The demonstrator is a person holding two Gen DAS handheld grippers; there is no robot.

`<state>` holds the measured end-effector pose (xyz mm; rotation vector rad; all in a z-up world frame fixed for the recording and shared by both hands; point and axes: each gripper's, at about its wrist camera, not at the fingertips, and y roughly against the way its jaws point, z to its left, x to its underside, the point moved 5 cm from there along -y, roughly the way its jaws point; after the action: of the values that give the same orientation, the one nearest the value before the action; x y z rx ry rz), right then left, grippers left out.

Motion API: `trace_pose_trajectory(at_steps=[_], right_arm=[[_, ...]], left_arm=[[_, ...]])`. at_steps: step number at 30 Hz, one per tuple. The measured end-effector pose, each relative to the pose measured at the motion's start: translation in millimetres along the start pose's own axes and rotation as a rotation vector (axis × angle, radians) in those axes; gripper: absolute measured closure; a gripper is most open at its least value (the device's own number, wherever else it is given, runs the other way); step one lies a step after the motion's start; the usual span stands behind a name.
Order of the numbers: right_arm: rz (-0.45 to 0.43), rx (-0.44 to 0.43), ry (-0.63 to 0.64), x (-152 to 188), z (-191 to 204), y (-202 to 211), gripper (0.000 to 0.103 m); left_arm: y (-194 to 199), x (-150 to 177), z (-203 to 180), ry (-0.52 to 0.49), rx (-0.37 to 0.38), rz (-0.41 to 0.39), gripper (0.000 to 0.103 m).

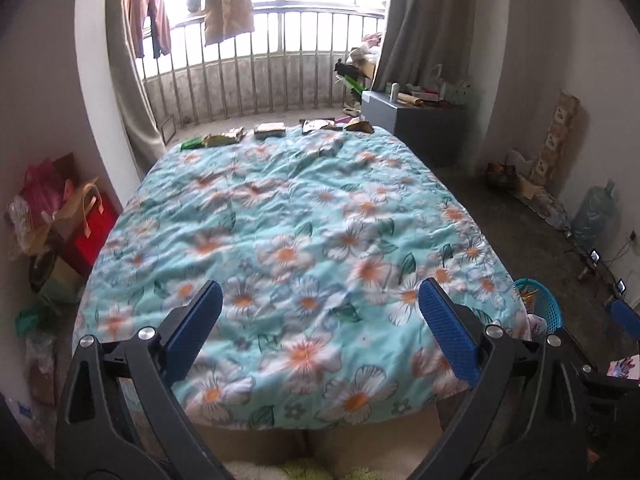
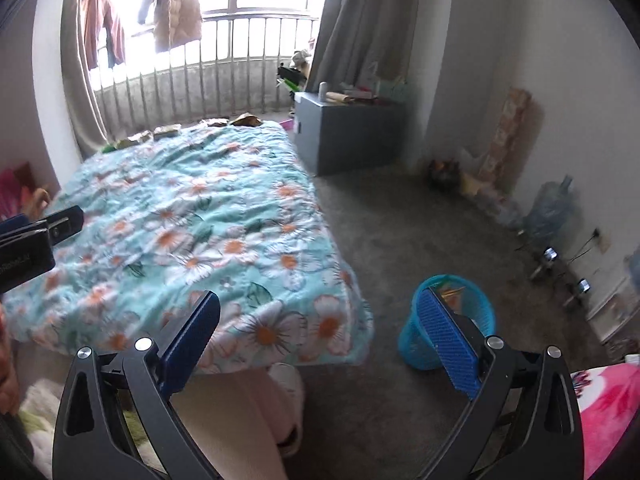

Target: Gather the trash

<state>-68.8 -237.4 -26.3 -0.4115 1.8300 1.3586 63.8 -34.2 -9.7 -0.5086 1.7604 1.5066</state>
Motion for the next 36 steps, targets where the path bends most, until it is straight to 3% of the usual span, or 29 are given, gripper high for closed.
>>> trace_pose_trajectory(at_steps=[13, 36], right_arm=[[0.111, 0.025, -0.019, 30.7, -0.8, -27.7, 0.006], [0.157, 0.006, -0.005, 42.1, 2.5, -35.5, 0.006]], left_arm=[[-11.6, 52.2, -10.7, -0.029, -0.055, 0.149, 0.009], [-18.7, 54.1, -9.0, -0.035, -0.093, 0.177, 0.009]])
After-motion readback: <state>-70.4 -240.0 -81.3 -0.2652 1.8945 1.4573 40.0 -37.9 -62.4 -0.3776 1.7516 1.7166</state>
